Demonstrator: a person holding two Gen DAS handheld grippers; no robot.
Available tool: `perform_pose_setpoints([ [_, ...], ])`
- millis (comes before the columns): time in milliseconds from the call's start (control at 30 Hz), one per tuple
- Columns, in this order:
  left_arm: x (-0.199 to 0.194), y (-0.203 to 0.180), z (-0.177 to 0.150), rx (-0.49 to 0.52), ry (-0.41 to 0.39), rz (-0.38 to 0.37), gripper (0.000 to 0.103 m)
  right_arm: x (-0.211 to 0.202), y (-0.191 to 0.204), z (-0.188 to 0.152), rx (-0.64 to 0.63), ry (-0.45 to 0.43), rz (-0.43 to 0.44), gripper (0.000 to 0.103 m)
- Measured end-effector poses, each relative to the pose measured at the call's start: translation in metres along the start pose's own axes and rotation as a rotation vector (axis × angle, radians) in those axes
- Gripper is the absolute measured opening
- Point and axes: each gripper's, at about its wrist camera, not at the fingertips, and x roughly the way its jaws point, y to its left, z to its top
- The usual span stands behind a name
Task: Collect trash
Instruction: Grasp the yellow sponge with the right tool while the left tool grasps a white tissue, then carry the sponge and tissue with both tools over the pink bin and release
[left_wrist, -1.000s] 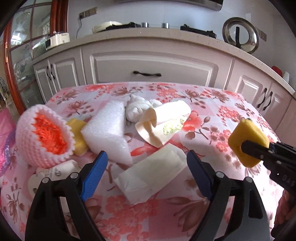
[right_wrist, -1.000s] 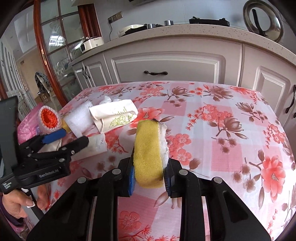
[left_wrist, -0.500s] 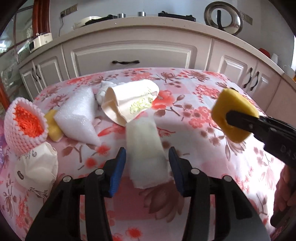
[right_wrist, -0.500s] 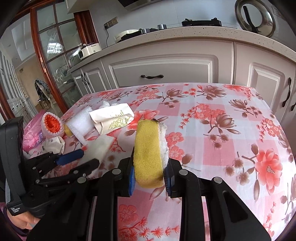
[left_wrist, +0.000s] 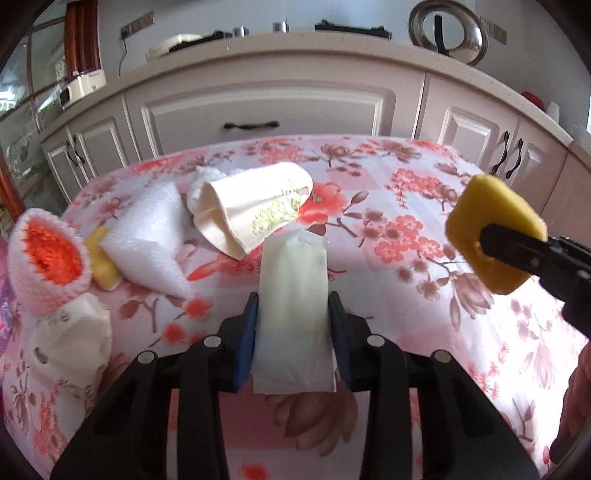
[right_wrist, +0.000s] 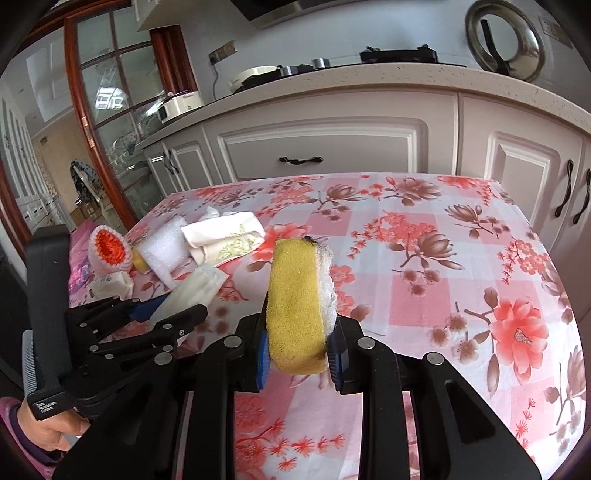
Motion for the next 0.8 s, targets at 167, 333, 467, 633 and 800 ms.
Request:
perform_pose_setpoints([
  [167,-0.039,0.004,-0.002,-0.027,-0.079,0.030,0.036,-0.015,0.017,0.000,-0.029,-0.026,0.011,0.026],
  [333,-0.091,0.010,-0.010,-0.079,-0.153,0.019,0.036,-0.033,0.037,0.000,-0.068,-0.050,0.023,0.026],
  [467,-0.134,0.014,-0.020,-0.099,-0.214,0.019,0.036,-0.052,0.059,-0.003,-0.118,-0.072,0.036,0.026],
  [633,-0.181,0.020,-0.035,-0.108,-0.285,0.054,0.036,-0.078,0.088,-0.008,-0.181,-0.104,0.049,0.026],
  [800,-0.222,0.032,-0.054,-0.137,-0.344,0.103,0.036,-0.104,0.118,-0.010,-0.238,-0.140,0.084,0.026],
])
